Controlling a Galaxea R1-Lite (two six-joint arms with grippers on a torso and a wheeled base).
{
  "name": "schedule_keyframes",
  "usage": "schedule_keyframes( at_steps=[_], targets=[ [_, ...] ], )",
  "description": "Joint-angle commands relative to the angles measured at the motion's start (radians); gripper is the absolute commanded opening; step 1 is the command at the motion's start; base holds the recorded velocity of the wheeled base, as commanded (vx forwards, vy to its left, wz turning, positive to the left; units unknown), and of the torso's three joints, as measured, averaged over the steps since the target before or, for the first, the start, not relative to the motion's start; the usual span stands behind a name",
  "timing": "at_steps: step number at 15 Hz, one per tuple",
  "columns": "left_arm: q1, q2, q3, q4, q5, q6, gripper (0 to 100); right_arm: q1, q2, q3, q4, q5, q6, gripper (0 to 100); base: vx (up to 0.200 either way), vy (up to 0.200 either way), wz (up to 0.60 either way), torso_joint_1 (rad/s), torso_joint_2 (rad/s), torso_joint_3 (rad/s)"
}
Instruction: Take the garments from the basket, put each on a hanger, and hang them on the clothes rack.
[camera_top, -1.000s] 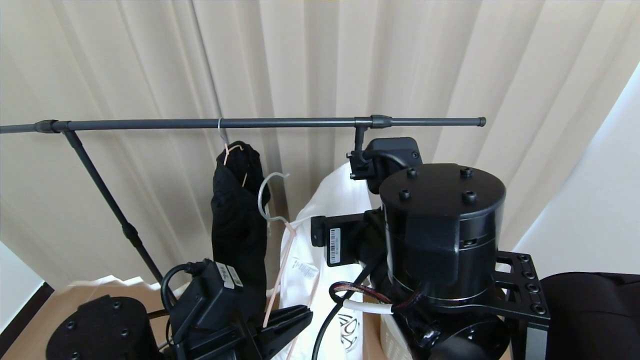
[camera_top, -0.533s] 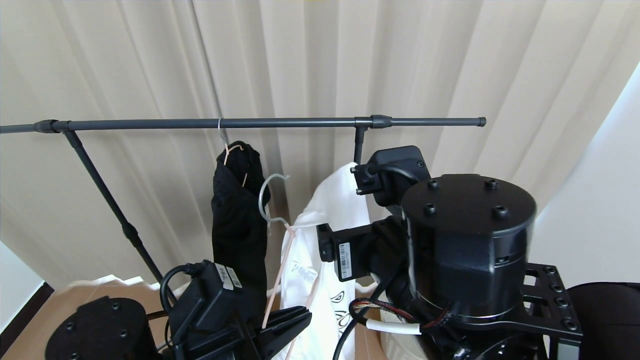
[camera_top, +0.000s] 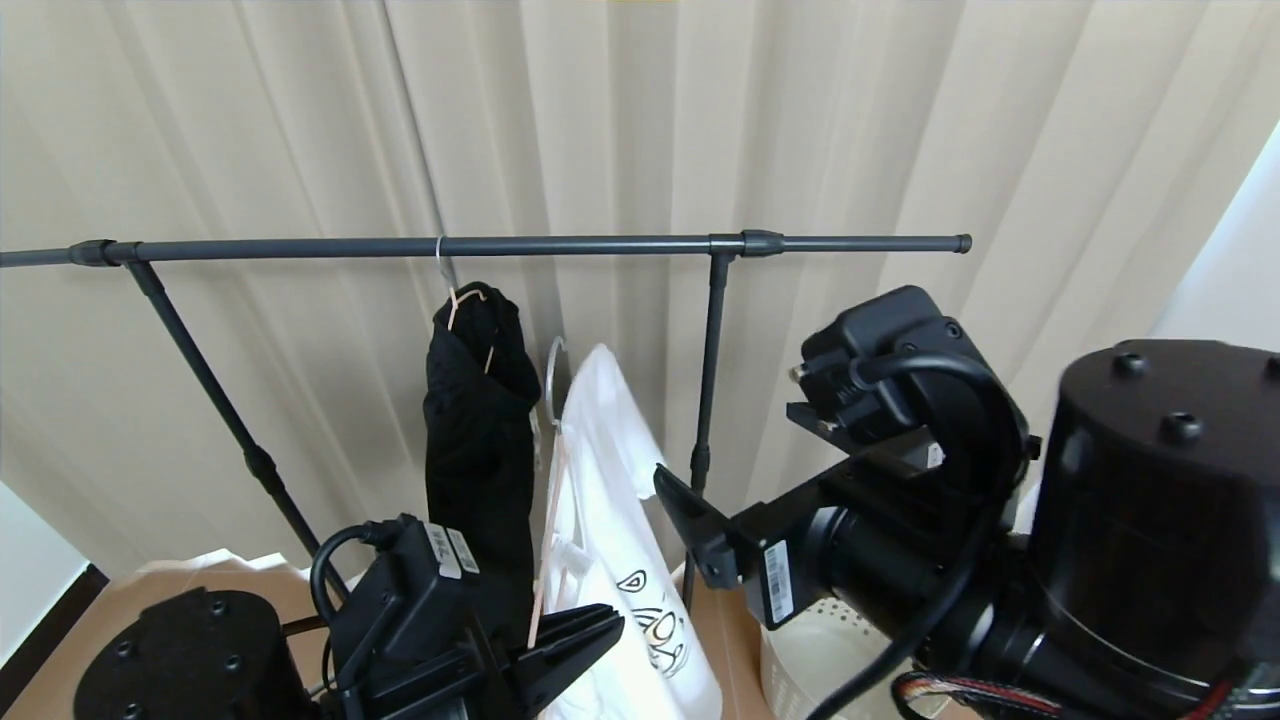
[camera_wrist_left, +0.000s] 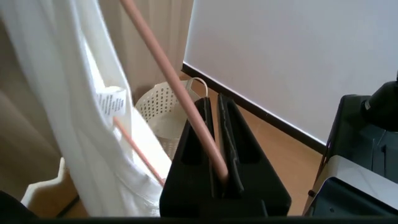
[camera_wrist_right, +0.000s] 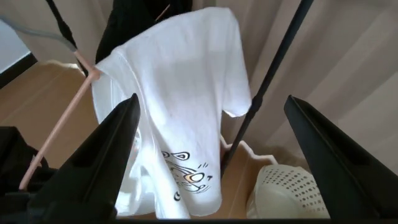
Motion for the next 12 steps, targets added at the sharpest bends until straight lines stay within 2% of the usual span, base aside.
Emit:
schedule_keyframes(
  at_steps=[1,2,4,9,10,11,12],
  targets=[
    [0.000,-0.009,-0.020,0.005,-0.002,0.019,0,-0.002,-0.086,0.054,0.002,0.058,-0.025,100,0.000,0.000,0.00,0.000,0.00,0.000],
    [0.000,-0.004,-0.020,0.005,-0.011,0.066,0,-0.005,-0.095,0.065,0.002,0.075,-0.049,100,0.000,0.000,0.00,0.000,0.00,0.000],
    [0.008,0.002,-0.017,0.005,-0.051,0.104,0,-0.006,-0.092,0.065,-0.001,0.075,-0.051,100,0.000,0.000,0.00,0.000,0.00,0.000],
    [0.009,-0.001,-0.009,0.002,-0.074,0.114,0,-0.020,-0.088,0.077,-0.009,0.076,-0.051,100,0.000,0.000,0.00,0.000,0.00,0.000],
    [0.012,0.005,-0.012,0.002,-0.120,0.147,0,-0.094,-0.101,0.090,0.000,0.164,-0.065,100,0.000,0.000,0.00,0.000,0.00,0.000],
    [0.041,0.003,-0.011,0.002,-0.192,0.166,0,-0.129,-0.123,0.103,0.002,0.231,-0.101,100,0.000,0.000,0.00,0.000,0.00,0.000],
    [0.069,0.005,-0.009,0.004,-0.260,0.189,0,-0.178,-0.153,0.113,0.003,0.335,-0.164,100,0.000,0.000,0.00,0.000,0.00,0.000]
  ],
)
